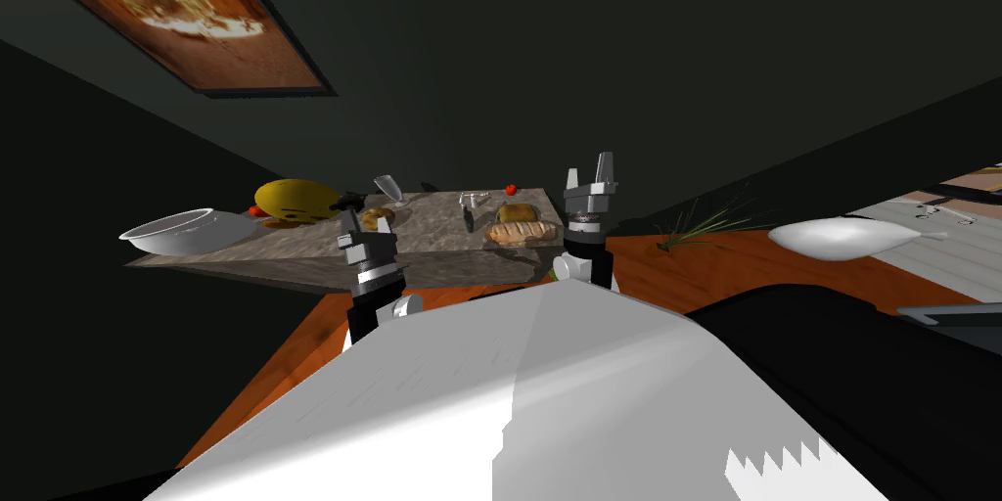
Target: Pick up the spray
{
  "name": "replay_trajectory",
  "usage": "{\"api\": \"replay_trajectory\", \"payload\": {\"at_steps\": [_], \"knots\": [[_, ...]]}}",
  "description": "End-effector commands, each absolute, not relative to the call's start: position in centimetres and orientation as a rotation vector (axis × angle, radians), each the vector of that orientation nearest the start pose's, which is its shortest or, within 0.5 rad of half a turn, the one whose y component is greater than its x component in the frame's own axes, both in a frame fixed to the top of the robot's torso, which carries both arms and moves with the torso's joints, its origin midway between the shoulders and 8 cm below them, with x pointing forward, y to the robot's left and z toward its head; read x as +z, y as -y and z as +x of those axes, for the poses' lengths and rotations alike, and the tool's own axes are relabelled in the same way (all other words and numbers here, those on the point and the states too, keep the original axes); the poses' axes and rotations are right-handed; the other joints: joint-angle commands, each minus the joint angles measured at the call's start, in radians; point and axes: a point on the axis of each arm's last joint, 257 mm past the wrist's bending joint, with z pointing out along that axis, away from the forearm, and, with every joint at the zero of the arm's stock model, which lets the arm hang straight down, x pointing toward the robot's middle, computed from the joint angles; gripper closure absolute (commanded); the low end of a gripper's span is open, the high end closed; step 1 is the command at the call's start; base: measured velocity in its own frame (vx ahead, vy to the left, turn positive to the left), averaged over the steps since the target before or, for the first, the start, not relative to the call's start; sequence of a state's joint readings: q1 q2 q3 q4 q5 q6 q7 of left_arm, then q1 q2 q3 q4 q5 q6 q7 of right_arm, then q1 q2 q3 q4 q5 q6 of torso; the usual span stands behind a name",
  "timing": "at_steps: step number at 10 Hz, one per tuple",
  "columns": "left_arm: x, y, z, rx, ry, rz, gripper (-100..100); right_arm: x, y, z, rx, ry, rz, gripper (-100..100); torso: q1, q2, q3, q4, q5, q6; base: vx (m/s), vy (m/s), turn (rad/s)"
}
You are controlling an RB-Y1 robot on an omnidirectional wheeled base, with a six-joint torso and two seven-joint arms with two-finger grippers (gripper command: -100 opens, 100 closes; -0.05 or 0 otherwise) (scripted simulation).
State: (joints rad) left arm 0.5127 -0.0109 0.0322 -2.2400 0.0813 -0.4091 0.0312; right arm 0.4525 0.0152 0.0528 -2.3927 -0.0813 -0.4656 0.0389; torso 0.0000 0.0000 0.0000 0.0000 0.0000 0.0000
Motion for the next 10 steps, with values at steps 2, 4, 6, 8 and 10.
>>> {"api": "replay_trajectory", "payload": {"at_steps": [2, 4, 6, 8, 10], "knots": [[-2.0, -30.5, 36.8, -1.330, -0.687, -0.837, -100, 8.2, 26.5, 32.7, 1.416, -0.476, 0.613, 0, 0.000, 0.000, 0.000, 0.000, 0.000, 0.000, -0.008, -0.004, -0.001], [-2.7, -30.7, 37.9, -1.358, -0.724, -0.862, -100, 8.2, 26.5, 32.7, 1.416, -0.476, 0.613, 0, 0.000, 0.001, 0.001, 0.000, 0.000, 0.000, -0.026, -0.010, -0.001], [-3.6, -31.2, 39.4, -1.397, -0.746, -0.918, -100, 8.2, 26.5, 32.7, 1.416, -0.476, 0.613, 0, 0.000, 0.002, 0.001, 0.000, 0.000, 0.000, -0.040, -0.012, -0.002], [-4.3, -31.8, 40.9, -1.450, -0.744, -0.989, -100, 8.2, 26.5, 32.7, 1.417, -0.476, 0.613, 0, -0.001, 0.003, 0.002, 0.001, 0.000, 0.000, -0.061, -0.015, -0.001], [-5.1, -32.2, 42.0, -1.474, -0.749, -1.049, -100, 8.2, 26.5, 32.7, 1.417, -0.476, 0.613, 0, -0.001, 0.003, 0.002, 0.001, 0.000, 0.000, -0.046, -0.011, -0.001]]}}
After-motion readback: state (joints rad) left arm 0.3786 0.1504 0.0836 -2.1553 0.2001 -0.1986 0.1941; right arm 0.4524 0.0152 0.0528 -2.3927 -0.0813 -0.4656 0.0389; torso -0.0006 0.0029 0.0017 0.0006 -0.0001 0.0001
